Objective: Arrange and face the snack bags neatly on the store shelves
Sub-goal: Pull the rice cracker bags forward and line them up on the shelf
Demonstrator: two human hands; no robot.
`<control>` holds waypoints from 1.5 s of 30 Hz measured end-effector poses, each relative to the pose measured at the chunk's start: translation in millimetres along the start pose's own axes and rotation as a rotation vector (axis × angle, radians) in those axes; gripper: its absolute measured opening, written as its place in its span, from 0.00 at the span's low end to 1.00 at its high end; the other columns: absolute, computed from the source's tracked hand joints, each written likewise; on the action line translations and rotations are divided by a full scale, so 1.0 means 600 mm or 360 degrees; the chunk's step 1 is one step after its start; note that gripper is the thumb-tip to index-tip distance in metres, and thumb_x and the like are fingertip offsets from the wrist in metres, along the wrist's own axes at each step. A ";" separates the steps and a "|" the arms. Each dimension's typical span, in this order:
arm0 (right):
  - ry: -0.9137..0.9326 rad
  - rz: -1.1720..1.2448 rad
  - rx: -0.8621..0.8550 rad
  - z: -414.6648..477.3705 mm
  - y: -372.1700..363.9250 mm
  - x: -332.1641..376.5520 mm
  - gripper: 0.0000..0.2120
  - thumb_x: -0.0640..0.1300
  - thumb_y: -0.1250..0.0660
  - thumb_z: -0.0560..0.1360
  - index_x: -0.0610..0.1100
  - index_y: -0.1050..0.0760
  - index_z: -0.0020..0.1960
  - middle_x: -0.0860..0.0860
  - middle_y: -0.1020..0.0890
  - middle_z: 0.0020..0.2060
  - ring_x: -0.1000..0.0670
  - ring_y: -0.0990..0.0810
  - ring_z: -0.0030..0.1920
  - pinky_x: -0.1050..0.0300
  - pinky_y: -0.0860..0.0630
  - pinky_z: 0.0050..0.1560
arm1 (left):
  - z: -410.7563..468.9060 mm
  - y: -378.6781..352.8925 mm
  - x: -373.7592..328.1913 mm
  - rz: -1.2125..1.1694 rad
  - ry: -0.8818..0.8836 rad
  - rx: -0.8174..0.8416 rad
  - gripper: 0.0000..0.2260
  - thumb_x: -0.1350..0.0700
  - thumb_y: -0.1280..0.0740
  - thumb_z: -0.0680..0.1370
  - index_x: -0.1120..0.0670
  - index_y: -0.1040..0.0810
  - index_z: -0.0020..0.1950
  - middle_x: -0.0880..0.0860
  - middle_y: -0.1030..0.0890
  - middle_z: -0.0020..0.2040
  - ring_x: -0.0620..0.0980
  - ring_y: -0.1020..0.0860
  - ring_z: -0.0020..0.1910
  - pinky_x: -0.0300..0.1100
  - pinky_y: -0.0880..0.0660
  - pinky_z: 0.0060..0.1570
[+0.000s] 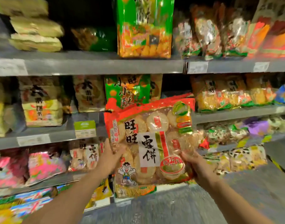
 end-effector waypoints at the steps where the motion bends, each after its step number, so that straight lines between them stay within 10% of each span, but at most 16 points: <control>1: -0.0027 -0.0005 0.0000 0.022 0.020 -0.038 0.21 0.44 0.23 0.58 0.41 0.26 0.48 0.49 0.22 0.24 0.54 0.25 0.21 0.65 0.31 0.20 | 0.014 -0.024 0.028 -0.0009 -0.0002 0.0006 0.44 0.30 0.38 0.68 0.46 0.57 0.75 0.51 0.30 0.69 0.57 0.26 0.62 0.52 0.30 0.62; 5: -0.0208 0.0058 0.0151 0.101 0.068 -0.182 0.33 0.39 0.22 0.56 0.37 0.26 0.60 0.38 0.17 0.49 0.41 0.16 0.45 0.51 0.19 0.38 | 0.069 -0.093 0.108 0.0067 -0.0033 -0.0099 0.46 0.43 0.31 0.71 0.48 0.62 0.75 0.53 0.24 0.63 0.53 0.23 0.50 0.45 0.26 0.53; 12: -0.0329 0.0190 0.0082 0.276 0.172 -0.406 0.40 0.44 0.18 0.52 0.37 0.25 0.62 0.33 0.29 0.41 0.39 0.30 0.40 0.49 0.31 0.48 | 0.190 -0.204 0.234 0.0375 -0.0151 -0.0271 0.49 0.34 0.33 0.68 0.49 0.63 0.74 0.54 0.34 0.72 0.56 0.26 0.63 0.47 0.26 0.57; 15: -0.0191 0.0200 0.0014 0.344 0.183 -0.418 0.27 0.40 0.27 0.61 0.37 0.25 0.60 0.38 0.17 0.44 0.42 0.17 0.41 0.49 0.20 0.45 | 0.239 -0.209 0.248 0.0547 -0.0299 -0.0558 0.44 0.30 0.36 0.66 0.49 0.51 0.73 0.50 0.20 0.58 0.54 0.21 0.53 0.45 0.24 0.47; 20: -0.0057 0.0214 0.0049 0.407 0.186 -0.402 0.22 0.45 0.22 0.52 0.40 0.21 0.44 0.48 0.17 0.28 0.51 0.19 0.26 0.59 0.22 0.26 | 0.257 -0.245 0.261 0.0524 -0.0381 -0.0682 0.46 0.29 0.41 0.68 0.48 0.59 0.75 0.50 0.24 0.63 0.52 0.22 0.55 0.44 0.25 0.49; 24: 0.0079 0.0304 0.0069 0.433 0.188 -0.398 0.05 0.41 0.34 0.69 0.40 0.24 0.41 0.48 0.19 0.25 0.51 0.20 0.24 0.60 0.24 0.24 | 0.262 -0.250 0.267 0.0552 -0.0434 -0.0732 0.45 0.26 0.45 0.67 0.47 0.60 0.74 0.51 0.27 0.65 0.52 0.23 0.57 0.47 0.24 0.52; 38: 0.0187 0.0181 0.0104 0.458 0.202 -0.420 0.16 0.38 0.37 0.72 0.45 0.27 0.59 0.49 0.15 0.37 0.49 0.16 0.35 0.53 0.23 0.38 | 0.247 -0.252 0.259 0.0473 -0.0581 -0.0634 0.46 0.35 0.38 0.71 0.48 0.67 0.73 0.51 0.36 0.73 0.51 0.28 0.65 0.45 0.27 0.57; 45: 0.0132 0.0272 -0.0017 0.456 0.190 -0.429 0.25 0.45 0.34 0.69 0.44 0.30 0.65 0.45 0.19 0.43 0.43 0.20 0.43 0.48 0.24 0.40 | 0.223 -0.263 0.228 0.0486 -0.0954 -0.0627 0.48 0.40 0.32 0.71 0.41 0.71 0.71 0.43 0.55 0.75 0.42 0.54 0.74 0.36 0.51 0.69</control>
Point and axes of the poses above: each hand's wrist, its own z-axis towards the middle knuckle, its own y-axis out of the back of the hand, x = y × z, the point moved 7 cm from there along z, towards the middle knuckle
